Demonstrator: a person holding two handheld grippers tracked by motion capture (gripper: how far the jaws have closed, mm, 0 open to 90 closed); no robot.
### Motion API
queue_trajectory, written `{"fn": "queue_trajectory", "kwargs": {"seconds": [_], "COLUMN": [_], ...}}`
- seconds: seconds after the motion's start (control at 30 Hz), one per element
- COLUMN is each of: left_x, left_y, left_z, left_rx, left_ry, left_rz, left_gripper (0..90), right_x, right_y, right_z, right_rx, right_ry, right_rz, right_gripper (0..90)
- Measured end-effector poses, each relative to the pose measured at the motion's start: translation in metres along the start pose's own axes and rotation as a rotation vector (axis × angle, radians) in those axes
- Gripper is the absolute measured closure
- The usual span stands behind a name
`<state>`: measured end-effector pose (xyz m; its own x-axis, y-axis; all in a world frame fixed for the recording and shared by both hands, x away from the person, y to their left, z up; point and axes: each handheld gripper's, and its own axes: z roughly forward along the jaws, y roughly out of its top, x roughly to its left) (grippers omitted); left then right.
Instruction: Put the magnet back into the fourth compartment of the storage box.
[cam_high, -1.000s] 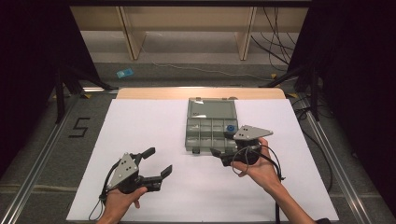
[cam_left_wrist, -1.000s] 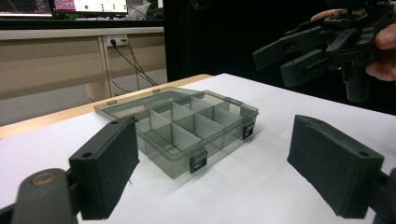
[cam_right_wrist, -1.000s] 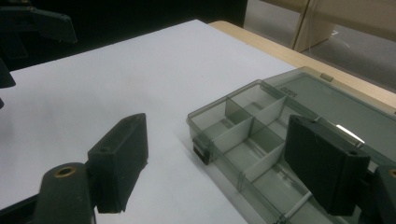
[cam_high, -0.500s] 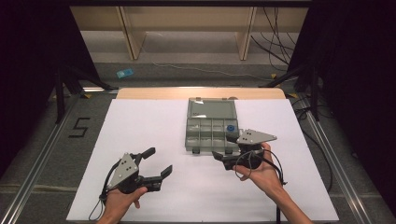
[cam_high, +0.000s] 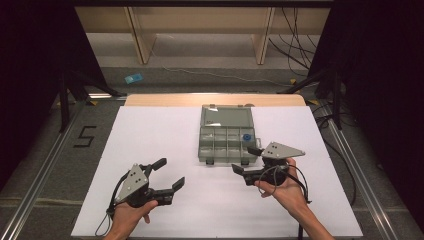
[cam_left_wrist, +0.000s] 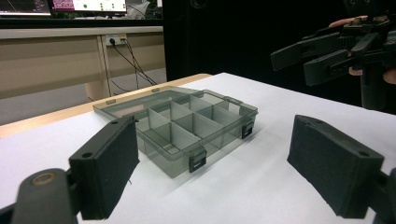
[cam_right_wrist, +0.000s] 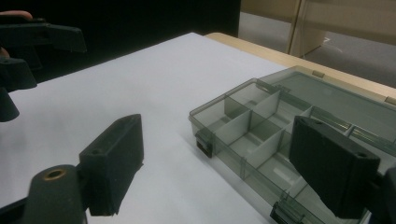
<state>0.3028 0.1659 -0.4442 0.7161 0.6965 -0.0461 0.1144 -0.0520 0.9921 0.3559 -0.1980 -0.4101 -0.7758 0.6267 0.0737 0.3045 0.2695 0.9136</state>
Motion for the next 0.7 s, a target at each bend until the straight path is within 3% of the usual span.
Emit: {"fn": "queue_trajectory", "kwargs": {"seconds": [0.23,0.7], "left_x": [0.000,0.000], "left_y": [0.000,0.000], "left_z": [0.000,0.000], "left_rx": [0.000,0.003], "left_ry": [0.000,-0.002], "left_rz": [0.000,0.001], "left_gripper": [15.7,15.7], "right_x": [-0.002,-0.001], "right_y": [-0.005,-0.013], "right_z": [-0.006,-0.014], "right_rx": [-0.019,-0.045], "right_ry": [-0.010,-0.017], "right_rz": [0.034,0.043], "right_gripper": [16.9,17.0]}}
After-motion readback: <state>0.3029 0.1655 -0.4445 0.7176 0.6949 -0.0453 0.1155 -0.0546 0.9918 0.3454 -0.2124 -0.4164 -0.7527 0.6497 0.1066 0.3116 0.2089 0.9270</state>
